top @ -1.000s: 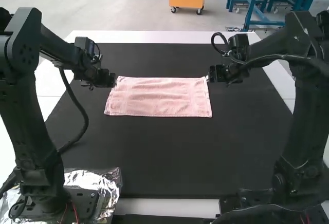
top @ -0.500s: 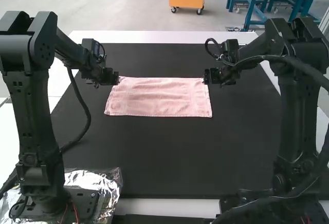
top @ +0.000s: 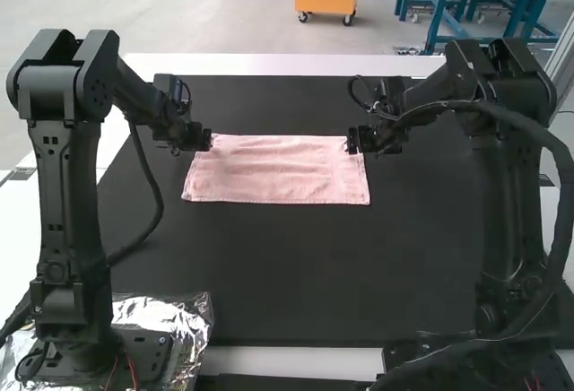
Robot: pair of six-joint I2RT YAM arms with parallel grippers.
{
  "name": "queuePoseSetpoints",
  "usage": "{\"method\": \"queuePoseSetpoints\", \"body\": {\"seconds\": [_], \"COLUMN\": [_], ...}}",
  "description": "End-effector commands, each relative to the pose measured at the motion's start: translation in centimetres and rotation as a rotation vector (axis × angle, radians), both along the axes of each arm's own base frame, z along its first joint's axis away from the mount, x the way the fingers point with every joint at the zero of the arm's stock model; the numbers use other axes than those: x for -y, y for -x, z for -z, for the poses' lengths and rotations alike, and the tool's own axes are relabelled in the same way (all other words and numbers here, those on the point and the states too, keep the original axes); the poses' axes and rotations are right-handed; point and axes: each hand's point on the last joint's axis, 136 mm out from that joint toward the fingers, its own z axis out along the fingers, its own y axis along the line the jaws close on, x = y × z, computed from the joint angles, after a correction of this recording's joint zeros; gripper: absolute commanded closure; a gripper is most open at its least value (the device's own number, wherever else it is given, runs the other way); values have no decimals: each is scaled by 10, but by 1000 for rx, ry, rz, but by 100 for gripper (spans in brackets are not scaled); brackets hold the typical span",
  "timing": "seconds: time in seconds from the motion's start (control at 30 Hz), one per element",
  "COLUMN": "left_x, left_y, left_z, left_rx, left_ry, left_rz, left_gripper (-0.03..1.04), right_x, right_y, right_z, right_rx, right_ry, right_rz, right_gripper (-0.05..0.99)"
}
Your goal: Fold the towel.
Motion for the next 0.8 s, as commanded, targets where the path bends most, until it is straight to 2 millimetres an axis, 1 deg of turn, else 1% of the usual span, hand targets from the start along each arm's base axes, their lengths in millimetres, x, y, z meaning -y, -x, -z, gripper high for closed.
{"method": "queuePoseSetpoints", "body": {"seconds": [0.0, 0.07, 0.13, 0.2, 0.33, 0.43, 0.47, 0.53, 0.57, 0.6, 0.63, 0.67, 0.7, 0.77], "left_x": [9, 12, 12, 12, 8, 5, 5, 5, 4, 5, 7, 8, 6, 4], "left_y": [-14, -16, -17, -16, -13, -11, -10, -10, -9, -8, -6, -6, -5, -4], "left_z": [-9, -4, 1, 7, 18, 23, 25, 29, 32, 36, 40, 43, 47, 49], "left_rx": [34, 29, 22, 8, -17, -23, -27, -34, -40, -46, -54, -52, -54, -49], "left_ry": [-25, -28, -46, -52, -65, -63, -62, -62, -59, -54, -39, -23, -23, -20], "left_rz": [17, 24, 16, 14, -3, -10, -9, -10, -11, -7, 3, 11, 8, 4], "left_gripper": [5, 5, 6, 10, 10, 10, 11, 23, 35, 50, 75, 100, 98, 99], "right_x": [-3, -3, -3, -5, -7, -8, -8, -9, -10, -11, -11, -14, -15, -15], "right_y": [-12, -12, -12, -10, -3, -1, 0, 0, 1, 2, 4, 5, 6, 7], "right_z": [-7, -3, 1, 5, 15, 19, 20, 20, 20, 21, 22, 23, 22, 23], "right_rx": [30, 24, 15, 4, -29, -39, -42, -39, -39, -43, -46, -44, -45, -48], "right_ry": [3, 4, 5, -2, 1, 3, 3, 6, 7, 2, 0, -3, -6, -5], "right_rz": [-2, -2, -2, -7, -21, -23, -24, -25, -30, -35, -43, -68, -81, -82], "right_gripper": [3, 3, 3, 3, 3, 3, 5, 16, 30, 53, 81, 97, 95, 96]}}
